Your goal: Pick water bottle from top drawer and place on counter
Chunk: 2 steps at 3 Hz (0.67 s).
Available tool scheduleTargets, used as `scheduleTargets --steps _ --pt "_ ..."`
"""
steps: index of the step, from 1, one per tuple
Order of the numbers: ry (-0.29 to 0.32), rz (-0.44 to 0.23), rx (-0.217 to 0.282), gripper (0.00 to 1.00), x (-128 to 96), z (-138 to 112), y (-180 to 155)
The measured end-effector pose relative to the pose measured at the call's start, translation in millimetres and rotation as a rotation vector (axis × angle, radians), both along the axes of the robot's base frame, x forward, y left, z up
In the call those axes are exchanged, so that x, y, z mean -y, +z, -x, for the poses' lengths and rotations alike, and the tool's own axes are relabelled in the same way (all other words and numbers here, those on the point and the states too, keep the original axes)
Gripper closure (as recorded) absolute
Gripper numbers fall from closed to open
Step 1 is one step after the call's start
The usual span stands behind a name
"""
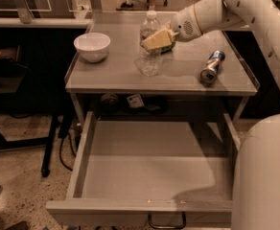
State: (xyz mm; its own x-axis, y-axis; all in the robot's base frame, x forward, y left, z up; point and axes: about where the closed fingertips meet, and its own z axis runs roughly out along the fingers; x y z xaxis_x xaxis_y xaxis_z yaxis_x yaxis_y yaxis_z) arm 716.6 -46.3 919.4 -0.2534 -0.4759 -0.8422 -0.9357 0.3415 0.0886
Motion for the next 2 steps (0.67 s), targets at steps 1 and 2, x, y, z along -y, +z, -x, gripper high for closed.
scheduleTargets --steps 1,2 --pt "0.0 0.0 0.0 0.81 -0.2 0.0 3.1" --pt "0.0 0.0 0.0 0.57 -0.2 0.0 3.1"
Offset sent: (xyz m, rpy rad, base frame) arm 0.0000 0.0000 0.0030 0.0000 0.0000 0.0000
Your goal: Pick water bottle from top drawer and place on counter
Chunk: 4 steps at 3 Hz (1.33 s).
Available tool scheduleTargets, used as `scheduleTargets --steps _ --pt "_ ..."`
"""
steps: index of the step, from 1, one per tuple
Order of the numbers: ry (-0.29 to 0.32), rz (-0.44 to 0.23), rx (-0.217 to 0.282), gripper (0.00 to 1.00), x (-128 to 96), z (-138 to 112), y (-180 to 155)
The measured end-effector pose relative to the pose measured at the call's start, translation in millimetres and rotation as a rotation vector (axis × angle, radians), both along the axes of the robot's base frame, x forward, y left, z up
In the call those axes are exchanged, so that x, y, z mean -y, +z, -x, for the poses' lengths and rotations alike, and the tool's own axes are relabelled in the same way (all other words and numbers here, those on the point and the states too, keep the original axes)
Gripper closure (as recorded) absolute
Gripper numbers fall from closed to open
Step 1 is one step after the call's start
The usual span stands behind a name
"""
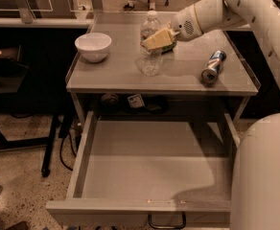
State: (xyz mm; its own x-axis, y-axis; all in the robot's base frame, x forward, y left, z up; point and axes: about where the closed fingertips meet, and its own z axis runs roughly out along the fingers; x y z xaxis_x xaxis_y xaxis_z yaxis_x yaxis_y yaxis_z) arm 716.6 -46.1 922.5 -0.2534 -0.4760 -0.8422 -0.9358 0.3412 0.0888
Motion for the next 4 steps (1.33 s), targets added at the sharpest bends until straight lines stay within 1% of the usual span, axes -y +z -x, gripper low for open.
scheduleTargets --steps 2,3,4 --pt "0.0 0.0 0.0 0.11 0.0 0.0 0.0" --pt "0.0 0.0 0.0 0.0 -0.1 0.0 -0.1" --pt "0.0 0.0 0.0 0.0 -0.1 0.0 -0.1"
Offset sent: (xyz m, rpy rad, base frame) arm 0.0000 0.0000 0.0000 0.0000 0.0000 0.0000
